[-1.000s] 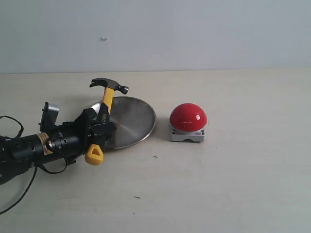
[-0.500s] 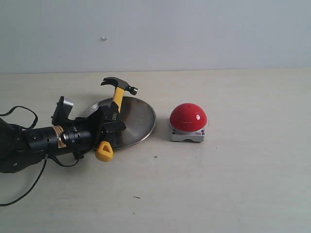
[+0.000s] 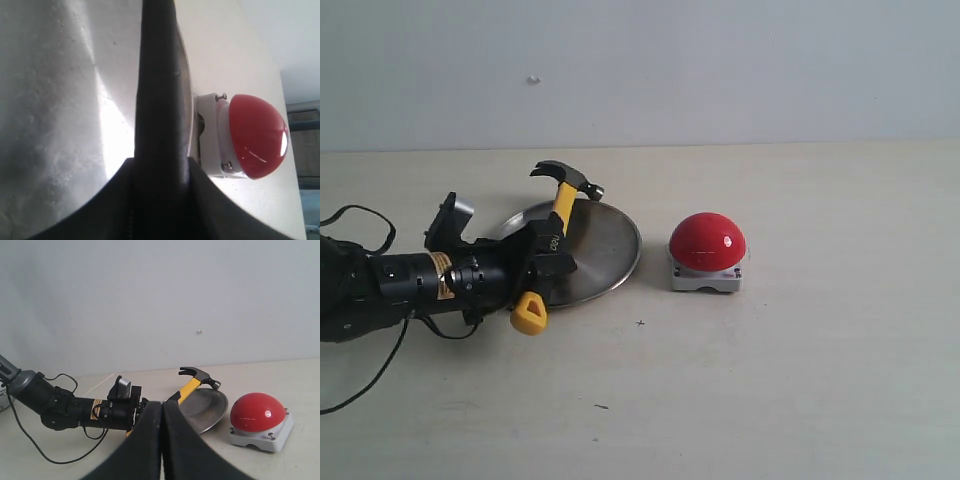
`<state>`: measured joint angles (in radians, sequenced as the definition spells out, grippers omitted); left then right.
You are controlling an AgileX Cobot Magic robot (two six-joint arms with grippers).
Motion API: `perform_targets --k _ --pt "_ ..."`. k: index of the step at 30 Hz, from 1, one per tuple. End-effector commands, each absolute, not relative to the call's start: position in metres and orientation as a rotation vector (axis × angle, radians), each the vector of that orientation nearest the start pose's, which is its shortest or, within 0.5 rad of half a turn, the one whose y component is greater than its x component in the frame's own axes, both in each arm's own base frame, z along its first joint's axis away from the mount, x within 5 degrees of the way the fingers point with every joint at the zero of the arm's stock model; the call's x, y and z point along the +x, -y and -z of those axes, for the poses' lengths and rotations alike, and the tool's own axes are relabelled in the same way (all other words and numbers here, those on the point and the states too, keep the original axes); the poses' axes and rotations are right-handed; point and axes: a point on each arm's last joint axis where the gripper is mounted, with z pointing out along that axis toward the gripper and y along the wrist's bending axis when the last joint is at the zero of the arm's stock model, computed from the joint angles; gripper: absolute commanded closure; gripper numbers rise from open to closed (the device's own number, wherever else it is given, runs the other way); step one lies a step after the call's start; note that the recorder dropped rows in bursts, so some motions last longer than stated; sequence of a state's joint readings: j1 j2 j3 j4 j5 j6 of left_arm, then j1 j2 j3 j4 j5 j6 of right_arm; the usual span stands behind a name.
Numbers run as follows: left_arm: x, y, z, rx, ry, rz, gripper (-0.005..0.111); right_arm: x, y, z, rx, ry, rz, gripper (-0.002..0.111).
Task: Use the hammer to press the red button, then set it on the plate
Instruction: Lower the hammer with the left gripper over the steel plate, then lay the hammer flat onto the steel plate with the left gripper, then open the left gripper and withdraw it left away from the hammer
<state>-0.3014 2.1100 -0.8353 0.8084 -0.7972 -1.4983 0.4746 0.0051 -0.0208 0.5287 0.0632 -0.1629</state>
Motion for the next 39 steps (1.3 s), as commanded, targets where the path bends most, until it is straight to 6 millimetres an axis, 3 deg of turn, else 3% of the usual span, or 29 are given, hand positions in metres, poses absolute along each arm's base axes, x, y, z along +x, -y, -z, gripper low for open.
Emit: perform_targets --k 1,14,21,24,39 --pt "0.3354 0.1550 -0.0985 -0.235 -2.245 1.247 0.107 0.0483 -0.0276 -0.2141 -0.111 -1.555 -0.681 0.108" --pt "0.3374 0.1543 -0.0968 -0.218 -2.296 1.191 0.105 0.0483 -0.0276 -0.2141 -0.111 -1.555 -0.681 0.108" --pt "0.3375 0.1540 -0.0966 -0.222 -2.298 1.187 0.072 0.0483 -0.0276 -0.2141 -0.111 -1.555 -0.681 0.108" --pt "0.3375 0.1540 -0.0966 -0.222 -2.298 1.187 0.065 0.0483 -0.0276 -0.2141 -0.111 -1.555 -0.681 0.108" --pt "0.3331 0.1553 -0.0946 -0.174 -2.346 1.202 0.062 0.0483 -0.0276 -0.2141 -0.111 -1.555 -0.681 0.108"
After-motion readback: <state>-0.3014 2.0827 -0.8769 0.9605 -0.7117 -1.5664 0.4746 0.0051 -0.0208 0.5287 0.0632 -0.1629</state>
